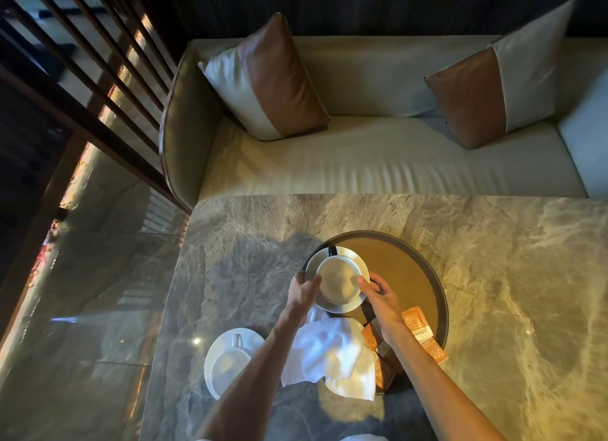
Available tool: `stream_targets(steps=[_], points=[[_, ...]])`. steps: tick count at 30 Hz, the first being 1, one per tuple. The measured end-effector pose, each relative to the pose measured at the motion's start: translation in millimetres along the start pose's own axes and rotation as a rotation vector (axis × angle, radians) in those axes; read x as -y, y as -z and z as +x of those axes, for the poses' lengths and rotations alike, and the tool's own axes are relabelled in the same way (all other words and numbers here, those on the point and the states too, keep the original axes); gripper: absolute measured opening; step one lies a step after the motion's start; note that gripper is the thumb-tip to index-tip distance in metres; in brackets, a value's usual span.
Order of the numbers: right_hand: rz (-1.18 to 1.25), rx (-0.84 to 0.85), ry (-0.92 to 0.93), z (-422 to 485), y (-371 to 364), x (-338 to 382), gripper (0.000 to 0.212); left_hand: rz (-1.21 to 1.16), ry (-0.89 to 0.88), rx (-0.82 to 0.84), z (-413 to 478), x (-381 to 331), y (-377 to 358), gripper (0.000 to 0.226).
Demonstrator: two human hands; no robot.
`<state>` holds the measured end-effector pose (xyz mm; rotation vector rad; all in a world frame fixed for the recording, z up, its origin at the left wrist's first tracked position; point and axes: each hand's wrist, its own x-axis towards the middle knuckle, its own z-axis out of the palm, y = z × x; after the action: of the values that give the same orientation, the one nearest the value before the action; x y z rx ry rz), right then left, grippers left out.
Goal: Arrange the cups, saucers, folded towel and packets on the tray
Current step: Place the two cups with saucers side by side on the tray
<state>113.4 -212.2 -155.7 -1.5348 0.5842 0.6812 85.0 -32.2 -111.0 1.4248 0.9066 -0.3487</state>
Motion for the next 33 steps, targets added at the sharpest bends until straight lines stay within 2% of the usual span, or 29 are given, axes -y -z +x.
stream_targets(steps=[5, 10, 13, 24, 33], points=[[-0.009, 0.006, -0.020, -2.2, -0.5, -1.1, 0.090, -0.021, -0.017, 0.003, -0.1, -5.3, 0.6, 0.050], [0.023, -0.023, -0.038, -0.6, 1.2, 0.7, 0.082, 0.004, -0.043, -0.018, -3.7, -7.3, -5.1, 0.045], [0.034, -0.022, -0.031, 1.0, 3.8, 2.5, 0.076, 0.029, -0.054, -0.054, -7.1, 1.0, -6.9, 0.052], [0.051, 0.018, -0.008, 0.3, 3.7, 0.4, 0.077, 0.052, -0.074, -0.067, -7.6, 5.1, -6.2, 0.061], [0.067, 0.031, -0.020, -0.2, 5.4, -4.4, 0.094, 0.011, -0.062, -0.091, -4.8, 8.4, -7.6, 0.051]])
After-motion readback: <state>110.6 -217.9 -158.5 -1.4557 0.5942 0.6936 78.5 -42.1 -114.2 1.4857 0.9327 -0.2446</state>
